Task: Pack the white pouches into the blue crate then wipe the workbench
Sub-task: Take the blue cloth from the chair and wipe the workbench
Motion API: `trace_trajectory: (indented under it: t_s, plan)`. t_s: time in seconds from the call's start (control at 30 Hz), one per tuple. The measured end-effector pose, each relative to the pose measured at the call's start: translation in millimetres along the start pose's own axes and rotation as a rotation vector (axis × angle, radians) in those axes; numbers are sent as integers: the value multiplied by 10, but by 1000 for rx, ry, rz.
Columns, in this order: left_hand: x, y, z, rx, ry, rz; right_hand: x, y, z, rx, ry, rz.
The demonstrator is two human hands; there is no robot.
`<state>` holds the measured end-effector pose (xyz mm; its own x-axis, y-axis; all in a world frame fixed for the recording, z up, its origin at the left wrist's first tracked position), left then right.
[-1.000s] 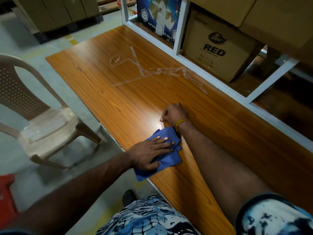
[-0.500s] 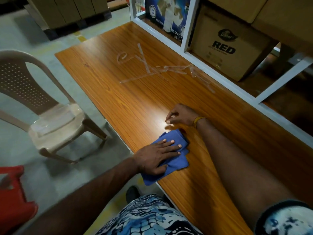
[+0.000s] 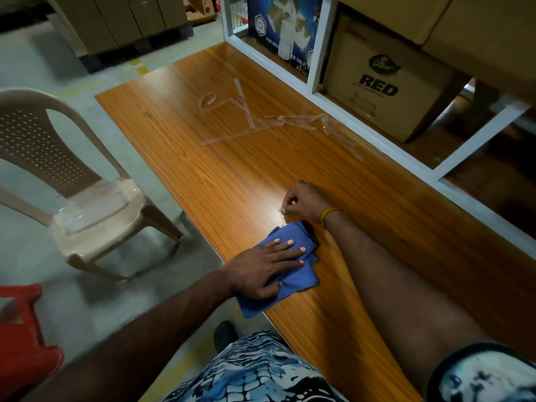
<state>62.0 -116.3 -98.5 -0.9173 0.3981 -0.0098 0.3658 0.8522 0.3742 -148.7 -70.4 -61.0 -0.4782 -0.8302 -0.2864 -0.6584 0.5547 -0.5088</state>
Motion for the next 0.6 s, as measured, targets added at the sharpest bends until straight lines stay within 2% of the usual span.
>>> trace_trajectory:
  t_s: [0.23,0.3,0.37,0.43,0.5,0.6]
  plan:
    - [5,57,14,-9,-8,-71,350,-5,-74,256,292,187]
    - [27,70,24,-19,-16,-114,404,-40,-139,385,253,200]
    - [53,84,26,-29,-8,-149,403,-74,-189,465,89,173]
    - [93,98,27,-31,19,-171,355,-61,-256,472,11,145]
    - [163,131,53,-21,38,-181,250,20,-332,469,67,139]
    - [332,233,152,20,48,-187,-59,357,-370,435,257,200]
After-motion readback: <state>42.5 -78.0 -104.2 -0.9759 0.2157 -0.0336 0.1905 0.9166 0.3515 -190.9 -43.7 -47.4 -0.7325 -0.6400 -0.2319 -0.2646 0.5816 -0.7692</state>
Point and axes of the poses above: each hand's wrist, its own x-axis towards the middle knuckle, its own z-axis out of the palm, y = z × x, the point moved 2 cm from there along x, towards the middle knuckle, and after that the axes turned 3 degrees about -y, right-handed, at the moved point
